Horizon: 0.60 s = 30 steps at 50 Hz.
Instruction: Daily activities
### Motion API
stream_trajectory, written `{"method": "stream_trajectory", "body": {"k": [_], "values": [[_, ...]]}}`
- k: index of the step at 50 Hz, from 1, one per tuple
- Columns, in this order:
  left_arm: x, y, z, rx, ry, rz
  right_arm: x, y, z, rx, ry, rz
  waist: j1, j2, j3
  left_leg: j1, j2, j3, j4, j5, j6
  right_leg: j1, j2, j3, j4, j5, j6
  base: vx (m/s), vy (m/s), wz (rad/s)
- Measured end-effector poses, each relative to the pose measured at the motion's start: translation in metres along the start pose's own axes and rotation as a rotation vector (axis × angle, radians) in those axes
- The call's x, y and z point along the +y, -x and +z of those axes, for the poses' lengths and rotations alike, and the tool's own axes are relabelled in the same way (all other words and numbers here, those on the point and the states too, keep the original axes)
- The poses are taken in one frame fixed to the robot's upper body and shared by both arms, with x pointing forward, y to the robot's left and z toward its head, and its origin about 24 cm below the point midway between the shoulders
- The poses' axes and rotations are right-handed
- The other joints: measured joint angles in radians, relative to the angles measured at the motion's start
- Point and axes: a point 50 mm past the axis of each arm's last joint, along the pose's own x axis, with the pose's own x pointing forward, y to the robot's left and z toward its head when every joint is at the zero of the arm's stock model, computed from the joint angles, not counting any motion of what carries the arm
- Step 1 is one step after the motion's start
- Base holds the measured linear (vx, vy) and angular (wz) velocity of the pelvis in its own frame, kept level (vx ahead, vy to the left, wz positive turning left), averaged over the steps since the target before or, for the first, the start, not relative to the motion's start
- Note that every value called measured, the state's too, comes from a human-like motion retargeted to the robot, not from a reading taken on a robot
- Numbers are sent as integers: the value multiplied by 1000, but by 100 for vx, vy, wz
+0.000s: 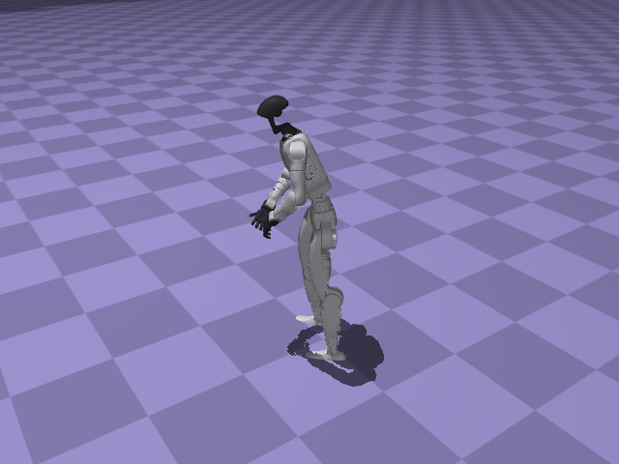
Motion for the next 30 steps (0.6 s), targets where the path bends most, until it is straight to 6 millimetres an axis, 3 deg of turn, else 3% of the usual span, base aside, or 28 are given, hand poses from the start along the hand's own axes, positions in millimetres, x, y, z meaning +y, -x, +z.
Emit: {"method": "stream_trajectory", "body": {"k": [2, 4, 8, 10, 12, 15, 19, 25, 30], "values": [[-6, -1, -1, 5, 15, -23, -7, -6, 49, -110, 74, -4, 17, -1, -4, -8, -3, 5, 10, -1, -11, -5, -5, 2, 9, -5, 0, 0, 0, 0], [-13, -2, -1, 5, 26, -55, -12, -9, 110, -235, 157, -13, 37, -2, -8, -20, -5, 10, 18, 0, -16, -16, -9, 5, 22, -8, 0, 0, 0, 0], [-22, -9, 7, -18, 42, -110, -14, -4, 223, -436, 236, -77, 89, -1, -11, -52, -8, 11, 10, 8, -9, -63, -20, 10, 60, -21, -4, 0, 0, 0], [-21, -12, 12, -34, 57, -114, -13, 0, 255, -477, 228, -97, 112, 0, -8, -68, -8, 13, -2, 16, -7, -91, -28, 6, 81, -30, -6, 0, 0, 0], [-17, -15, 15, -48, 70, -106, -12, -2, 261, -462, 219, -70, 121, 0, -4, -79, -9, 12, -14, 26, -11, -114, -36, 0, 102, -38, -9, 0, 0, 0], [-10, -16, 17, -62, 80, -95, -9, -13, 235, -397, 196, 40, 110, 0, 1, -92, -10, 6, -16, 34, -21, -131, -46, -14, 123, -47, -13, -2, -3, 18], [-4, -16, 15, -59, 71, -87, -11, -18, 159, -306, 80, 160, 77, 0, 5, -89, -10, -8, -14, 40, -30, -121, -50, -34, 129, -50, -16, -1, -1, 4], [-7, -17, 10, -35, 93, -108, -18, 2, 44, -219, -241, 131, 36, -1, 5, -68, -7, -35, -14, 43, -25, -84, -43, -50, 107, -43, -17, 0, 0, 0], [-13, -18, 7, -16, 137, -130, -10, 15, -19, -143, -443, 93, 15, -9, -3, -50, -3, -42, -15, 39, -17, -58, -29, -40, 76, -30, -16, 0, 0, 0]]}}
